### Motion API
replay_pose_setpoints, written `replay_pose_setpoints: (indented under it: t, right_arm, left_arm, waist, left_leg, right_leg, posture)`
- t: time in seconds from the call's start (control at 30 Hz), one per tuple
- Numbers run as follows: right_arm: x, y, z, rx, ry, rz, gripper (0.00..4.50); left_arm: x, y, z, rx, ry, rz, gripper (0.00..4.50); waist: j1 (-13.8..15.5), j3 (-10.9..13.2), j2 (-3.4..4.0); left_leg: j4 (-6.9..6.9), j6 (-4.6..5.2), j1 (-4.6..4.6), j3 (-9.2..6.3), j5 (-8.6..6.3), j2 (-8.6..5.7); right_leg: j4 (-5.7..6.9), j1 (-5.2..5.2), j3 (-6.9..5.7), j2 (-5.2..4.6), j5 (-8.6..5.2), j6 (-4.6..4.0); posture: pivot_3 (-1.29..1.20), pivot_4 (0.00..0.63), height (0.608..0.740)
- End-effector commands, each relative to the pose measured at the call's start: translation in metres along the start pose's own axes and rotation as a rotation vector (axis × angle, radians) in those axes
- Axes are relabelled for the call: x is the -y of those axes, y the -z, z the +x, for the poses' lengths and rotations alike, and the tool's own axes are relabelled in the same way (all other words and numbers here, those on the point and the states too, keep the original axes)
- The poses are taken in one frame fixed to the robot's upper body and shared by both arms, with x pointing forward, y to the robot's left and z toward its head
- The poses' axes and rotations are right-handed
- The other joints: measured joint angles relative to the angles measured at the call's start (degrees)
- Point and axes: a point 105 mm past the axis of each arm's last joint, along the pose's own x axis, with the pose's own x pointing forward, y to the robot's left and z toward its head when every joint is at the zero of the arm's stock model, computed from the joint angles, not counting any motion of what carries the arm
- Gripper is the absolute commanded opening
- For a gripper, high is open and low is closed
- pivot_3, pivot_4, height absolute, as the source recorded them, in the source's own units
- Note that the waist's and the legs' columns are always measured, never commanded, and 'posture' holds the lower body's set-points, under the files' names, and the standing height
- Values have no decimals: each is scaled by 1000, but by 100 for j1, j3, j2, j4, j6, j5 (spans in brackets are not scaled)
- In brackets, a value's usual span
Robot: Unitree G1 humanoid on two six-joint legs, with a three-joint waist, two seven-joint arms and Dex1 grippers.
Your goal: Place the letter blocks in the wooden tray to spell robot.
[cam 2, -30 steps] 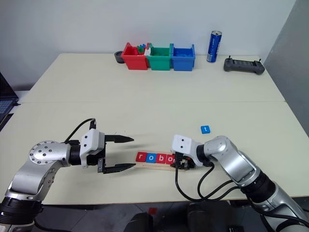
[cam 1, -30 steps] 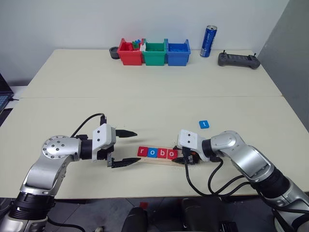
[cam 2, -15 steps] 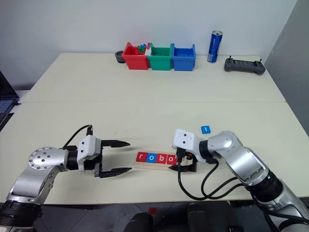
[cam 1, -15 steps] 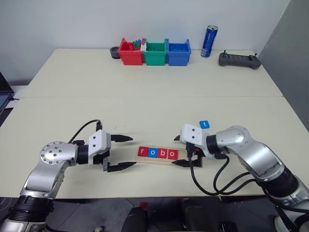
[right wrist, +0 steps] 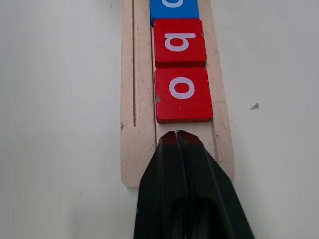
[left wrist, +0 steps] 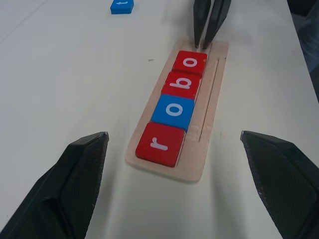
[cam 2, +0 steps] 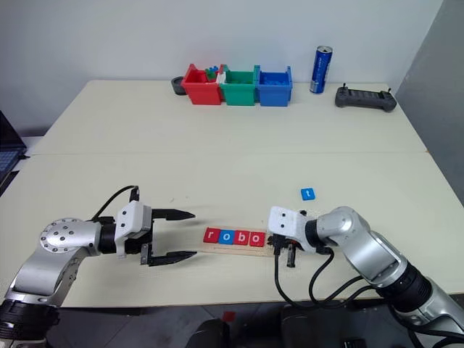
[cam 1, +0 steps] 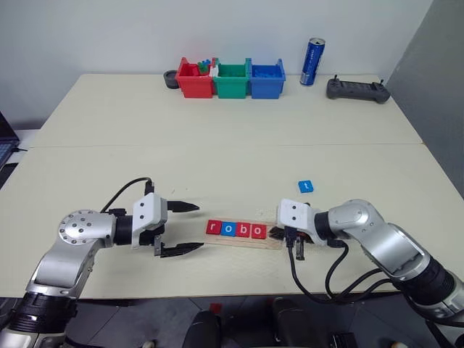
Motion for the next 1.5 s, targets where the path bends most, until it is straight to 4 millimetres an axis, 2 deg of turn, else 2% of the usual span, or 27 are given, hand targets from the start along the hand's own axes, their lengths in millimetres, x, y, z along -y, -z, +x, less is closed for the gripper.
replay_pose_setpoints:
  t: [0.03, 0.33, 0.5, 0.6, 0.7, 0.83, 0.97, 1.07, 1.23, 1.43, 1.5]
  right_arm:
    - [3, -6, 2, 4, 9, -50, 29]
    - [6, -24, 10, 57, 0, -71, 29]
    - [10, -26, 10, 63, 16, -83, 29]
    - [17, -28, 0, 78, 43, -72, 29]
    - [29, -32, -17, 113, 113, -45, 614]
    - [54, -27, -45, 163, 315, 86, 1978]
    - [82, 4, -68, 168, 640, 287, 3285]
    - [91, 28, -73, 147, 843, 419, 4379]
    - [88, 51, -52, 137, 957, 612, 4448]
    - [88, 68, -32, 156, 954, 800, 4448]
    - [89, 73, -30, 154, 968, 837, 4080]
  left_arm:
    - [-3, -14, -2, 10, -9, 37, 4500]
    - [-2, -17, 1, 12, -15, 29, 4500]
    - [-1, -7, -3, 7, -16, 21, 4500]
    - [-1, 1, -4, 5, -18, 17, 4500]
    - [1, 9, -4, 6, -19, 13, 4500]
    - [2, 14, -6, 9, -25, 10, 4500]
    - [5, 17, -7, 15, -32, 9, 4500]
    - [7, 18, -8, 17, -32, 9, 4500]
    - [5, 16, -6, 20, -23, 15, 4500]
    - [1, 12, -4, 22, -15, 27, 4500]
    - [0, 11, -3, 24, -13, 29, 4500]
  waist:
    - [-2, 0, 0]
    - [-20, 0, 0]
    - [-20, 0, 0]
    - [-19, 0, 0]
    - [-16, 0, 0]
    - [-1, 0, 0]
    - [12, -2, -3]
    - [10, -1, -2]
    - [-18, -1, -1]
    - [-43, -3, -3]
    - [-46, -3, -3]
  left_leg:
    - [0, 0, 1, 0, 0, 0]
    - [0, 0, 0, 0, 0, 1]
    - [-1, 0, 1, 0, 0, 1]
    - [-1, 0, 1, 0, 0, 1]
    - [0, 0, 0, 0, 0, 0]
    - [-1, 0, 0, -1, 0, 0]
    - [-2, 0, -1, -1, 0, 0]
    - [-5, 0, 0, 1, 0, 0]
    - [-5, -1, 5, 9, 0, 1]
    - [-5, 0, 7, 9, 0, 0]
    - [-5, 0, 17, 12, 0, 0]
  right_leg:
    - [0, 0, 1, 0, 0, 0]
    - [0, 0, 1, 0, 0, 0]
    - [1, 0, 0, 0, 0, -1]
    - [1, 0, 0, 0, 0, -1]
    - [0, 0, 0, -1, 0, -1]
    - [0, 0, -1, -1, 0, -1]
    - [0, 0, 0, -1, 0, -1]
    - [2, -2, 3, -1, 1, -1]
    - [8, -3, 11, 1, 1, -1]
    - [7, 0, 12, 1, 1, -1]
    - [7, 7, 15, 1, 1, -1]
  posture:
    - [0, 150, 740]
    - [0, 150, 740]
    - [0, 150, 740]
    - [0, 150, 740]
    - [0, 150, 740]
    - [0, 150, 740]
    - [0, 150, 740]
    - [0, 150, 740]
    - [0, 150, 740]
    - [0, 150, 740]
    - [0, 150, 740]
